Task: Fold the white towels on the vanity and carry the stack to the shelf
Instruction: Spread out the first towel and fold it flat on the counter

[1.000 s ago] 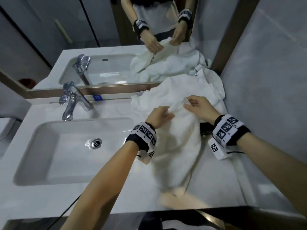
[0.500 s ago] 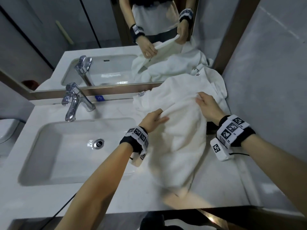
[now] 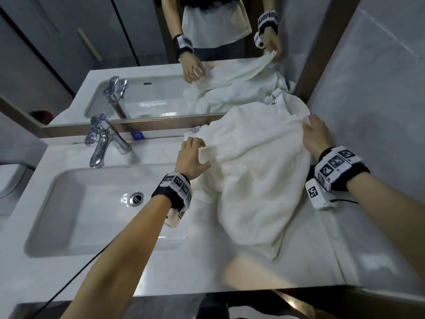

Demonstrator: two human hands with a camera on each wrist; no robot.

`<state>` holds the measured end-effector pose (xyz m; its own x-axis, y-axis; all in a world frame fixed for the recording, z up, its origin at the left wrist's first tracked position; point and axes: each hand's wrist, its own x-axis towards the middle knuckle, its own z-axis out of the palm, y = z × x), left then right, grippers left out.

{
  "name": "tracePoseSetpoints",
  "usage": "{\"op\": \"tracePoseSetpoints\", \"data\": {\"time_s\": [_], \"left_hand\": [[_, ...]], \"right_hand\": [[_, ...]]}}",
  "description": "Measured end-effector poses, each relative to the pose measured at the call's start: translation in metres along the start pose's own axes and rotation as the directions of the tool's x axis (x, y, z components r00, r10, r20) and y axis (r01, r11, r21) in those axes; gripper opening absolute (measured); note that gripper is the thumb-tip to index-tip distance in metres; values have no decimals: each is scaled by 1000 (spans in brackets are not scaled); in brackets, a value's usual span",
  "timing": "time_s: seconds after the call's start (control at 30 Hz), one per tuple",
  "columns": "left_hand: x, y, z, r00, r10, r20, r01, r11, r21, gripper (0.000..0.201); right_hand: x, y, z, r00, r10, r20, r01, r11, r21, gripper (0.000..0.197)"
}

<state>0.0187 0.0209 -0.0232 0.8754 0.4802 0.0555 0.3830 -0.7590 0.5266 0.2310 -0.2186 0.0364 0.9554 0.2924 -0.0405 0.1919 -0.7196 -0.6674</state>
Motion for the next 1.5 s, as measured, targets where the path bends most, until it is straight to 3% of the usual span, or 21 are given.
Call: {"op": "tracePoseSetpoints", "data": {"time_s": [0.07, 0.1, 0.2, 0.27, 0.37, 0.47, 0.57, 0.63, 0.7, 0.77, 0.87, 0.97, 1.03, 1.07, 1.13, 1.27, 1.37, 1.43, 1.5], "left_hand": [[-7, 1, 10, 986, -22, -164, -3, 989, -150, 28], [-9, 0, 15, 985, -96, -143, 64, 975, -215, 27], [-12, -6, 33, 938, -276, 210, 311, 937, -157, 45], [-16, -8, 39, 888, -252, 384, 312, 944, -102, 47], [-22, -15, 38, 887, -141, 440, 266, 935, -237, 32], [-25, -23, 20, 905, -102, 413, 262, 898, -353, 17], [-22, -28, -6, 954, -153, 258, 263, 841, -473, 11], [-20, -29, -25, 981, -159, 115, 196, 826, -528, 17], [-20, -31, -43, 985, -163, 65, 171, 809, -563, 24], [-21, -33, -57, 981, -148, 122, 190, 841, -506, 23], [-24, -40, -64, 938, -182, 294, 254, 939, -230, 23], [-33, -49, -50, 842, -290, 454, 251, 957, 146, 28], [-42, -51, -36, 770, -340, 541, 215, 935, 282, 26], [-44, -49, -31, 759, -350, 549, 201, 928, 314, 25], [-43, -44, -22, 781, -333, 528, 167, 927, 336, 31], [-23, -34, -9, 830, -285, 480, 243, 958, 149, 42], [-6, -33, -2, 925, -315, 215, 304, 949, 82, 28], [2, -36, 0, 909, -412, 60, 412, 911, 18, 30], [7, -39, 2, 850, -517, 97, 523, 852, -41, 43]], "right_hand": [[1, 5, 3, 1000, 14, 10, -13, 999, -37, 30], [2, 6, 3, 1000, 21, 14, -21, 999, -50, 31], [5, 8, 6, 999, 35, 26, -33, 996, -84, 31], [7, 9, 6, 999, 47, 23, -44, 994, -97, 31], [11, 12, 6, 998, 67, 19, -65, 993, -100, 33], [15, 13, 7, 998, 56, 26, -53, 992, -112, 34], [19, 12, 9, 998, 59, 31, -55, 992, -110, 35], [23, 11, 9, 997, 79, 18, -77, 992, -101, 36], [26, 11, 9, 996, 89, 8, -88, 991, -105, 36], [28, 11, 10, 996, 89, 3, -88, 990, -110, 36], [29, 9, 11, 996, 84, -4, -84, 993, -83, 37], [27, 8, 13, 996, 86, -2, -86, 993, -76, 37], [23, 10, 13, 997, 77, -9, -78, 995, -68, 35], [21, 12, 13, 998, 66, -20, -67, 996, -56, 33], [18, 16, 12, 998, 22, -56, -22, 1000, 4, 30], [15, 26, 9, 992, -71, -106, 73, 997, 23, 29], [14, 34, 8, 989, -95, -115, 93, 995, -25, 23], [14, 37, 8, 987, -103, -123, 100, 994, -32, 22], [15, 39, 7, 987, -108, -123, 104, 994, -35, 22]]}}
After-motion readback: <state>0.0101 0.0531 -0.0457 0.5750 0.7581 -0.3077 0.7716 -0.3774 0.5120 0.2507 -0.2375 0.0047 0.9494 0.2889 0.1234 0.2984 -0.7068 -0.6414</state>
